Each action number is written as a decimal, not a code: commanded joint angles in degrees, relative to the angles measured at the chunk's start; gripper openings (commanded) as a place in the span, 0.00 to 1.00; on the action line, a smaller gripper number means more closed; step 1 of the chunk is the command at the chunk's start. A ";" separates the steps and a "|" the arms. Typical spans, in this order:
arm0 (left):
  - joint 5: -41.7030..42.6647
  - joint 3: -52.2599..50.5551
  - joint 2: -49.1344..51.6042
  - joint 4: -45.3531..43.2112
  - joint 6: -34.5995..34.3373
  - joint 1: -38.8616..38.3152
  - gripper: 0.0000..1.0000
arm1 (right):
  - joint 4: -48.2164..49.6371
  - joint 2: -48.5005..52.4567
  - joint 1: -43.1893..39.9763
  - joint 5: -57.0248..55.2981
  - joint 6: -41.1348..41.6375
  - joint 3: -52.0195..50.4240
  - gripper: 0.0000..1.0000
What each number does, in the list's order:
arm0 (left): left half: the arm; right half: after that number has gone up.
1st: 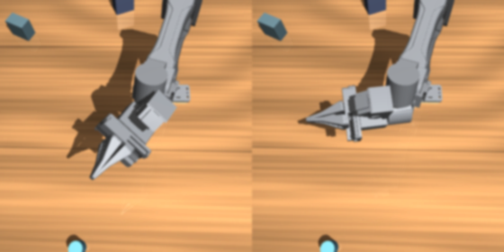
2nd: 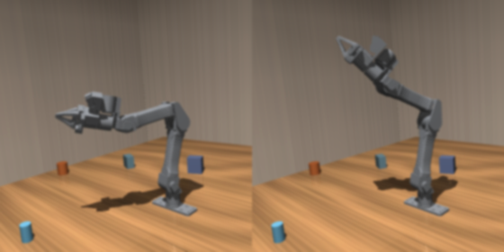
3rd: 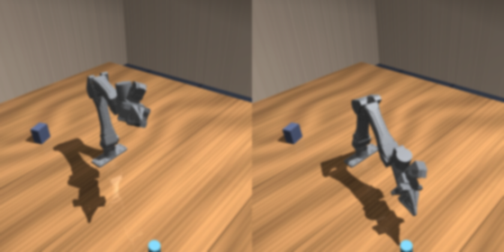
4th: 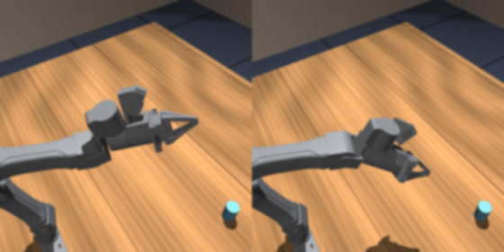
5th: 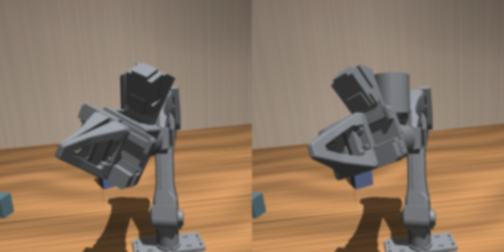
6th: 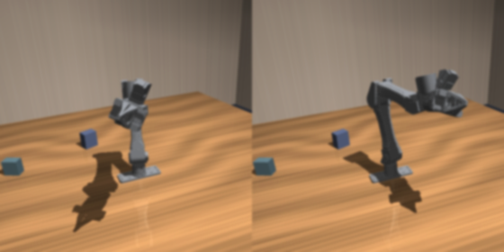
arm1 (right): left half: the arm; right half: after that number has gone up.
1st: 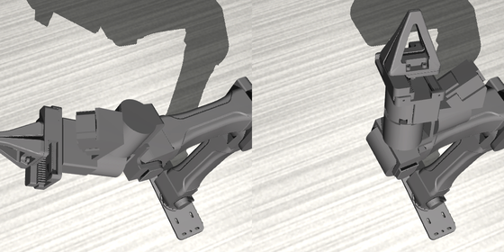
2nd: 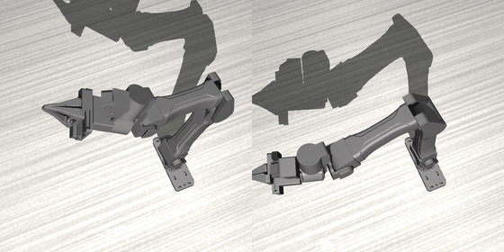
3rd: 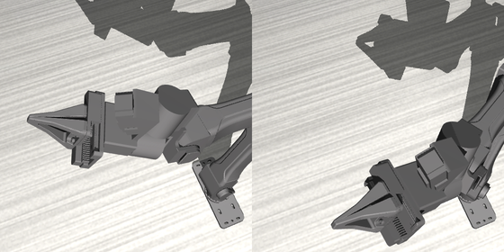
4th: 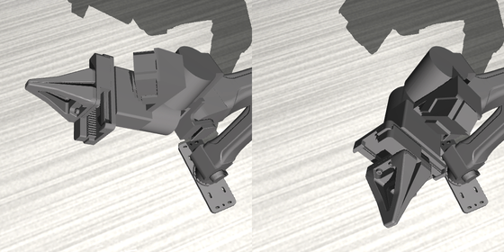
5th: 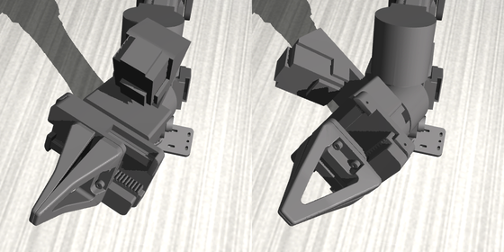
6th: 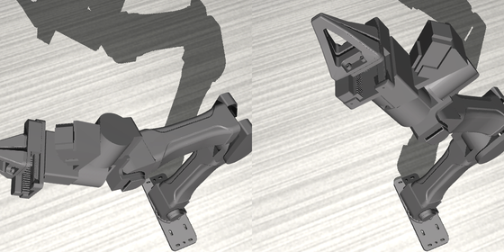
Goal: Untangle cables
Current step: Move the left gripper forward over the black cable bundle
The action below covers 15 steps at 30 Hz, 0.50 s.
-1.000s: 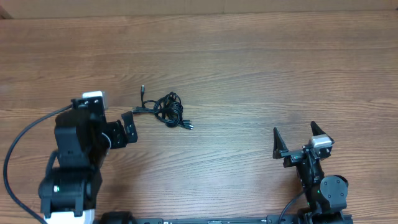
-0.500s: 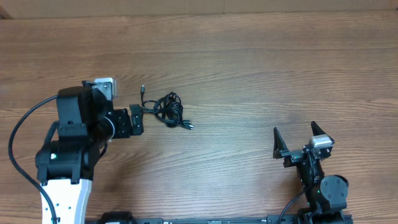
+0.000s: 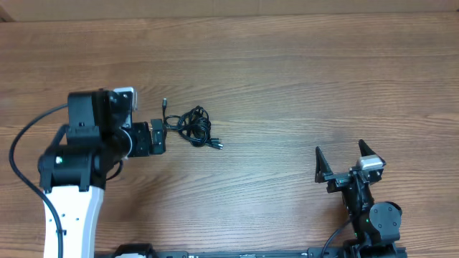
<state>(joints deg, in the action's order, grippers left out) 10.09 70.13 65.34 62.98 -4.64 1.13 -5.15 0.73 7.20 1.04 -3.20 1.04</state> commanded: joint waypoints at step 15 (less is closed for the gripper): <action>0.50 4.61 11.19 1.92 1.66 -0.46 1.00 | 0.31 -0.57 -0.20 -0.55 0.15 -0.55 1.00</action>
<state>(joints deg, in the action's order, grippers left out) 10.11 73.52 75.72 64.75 -4.08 1.13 -5.19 0.73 7.20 1.04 -3.20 1.04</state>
